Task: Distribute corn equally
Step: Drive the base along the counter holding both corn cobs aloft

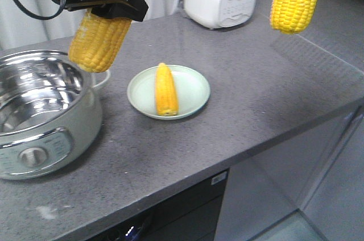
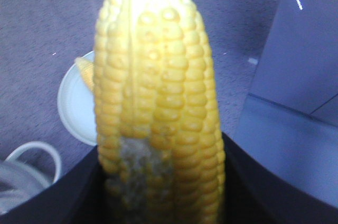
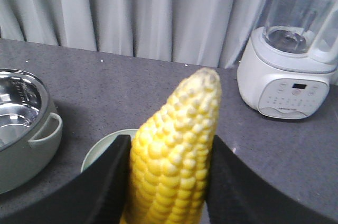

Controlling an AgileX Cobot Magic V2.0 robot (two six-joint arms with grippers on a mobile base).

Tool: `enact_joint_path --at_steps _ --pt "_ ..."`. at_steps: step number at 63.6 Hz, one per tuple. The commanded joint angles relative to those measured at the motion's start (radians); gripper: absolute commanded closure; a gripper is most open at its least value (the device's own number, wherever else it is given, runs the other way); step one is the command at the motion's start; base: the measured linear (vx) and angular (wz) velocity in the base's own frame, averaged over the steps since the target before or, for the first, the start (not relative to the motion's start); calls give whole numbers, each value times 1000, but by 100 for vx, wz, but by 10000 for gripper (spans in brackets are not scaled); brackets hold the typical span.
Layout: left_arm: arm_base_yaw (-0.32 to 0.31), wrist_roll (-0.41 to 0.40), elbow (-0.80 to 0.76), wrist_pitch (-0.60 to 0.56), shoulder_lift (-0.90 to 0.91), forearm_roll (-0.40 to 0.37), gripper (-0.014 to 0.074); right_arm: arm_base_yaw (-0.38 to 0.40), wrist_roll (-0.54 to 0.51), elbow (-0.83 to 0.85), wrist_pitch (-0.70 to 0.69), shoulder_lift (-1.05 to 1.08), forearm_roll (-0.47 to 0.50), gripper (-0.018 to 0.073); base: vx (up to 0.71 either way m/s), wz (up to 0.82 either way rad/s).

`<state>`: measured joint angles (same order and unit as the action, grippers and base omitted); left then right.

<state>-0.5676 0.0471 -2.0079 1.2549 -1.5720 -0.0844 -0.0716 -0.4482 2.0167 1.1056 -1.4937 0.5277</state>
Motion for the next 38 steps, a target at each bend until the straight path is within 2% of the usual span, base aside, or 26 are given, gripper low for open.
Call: enact_joint_path --at_steps 1,38 --pt "-3 -4 -31 -53 39 -9 603 4 -2 25 -63 34 27 561 -1 -35" --pt "-3 -4 -31 -53 39 -9 603 4 -2 25 -61 34 27 561 -2 -34"
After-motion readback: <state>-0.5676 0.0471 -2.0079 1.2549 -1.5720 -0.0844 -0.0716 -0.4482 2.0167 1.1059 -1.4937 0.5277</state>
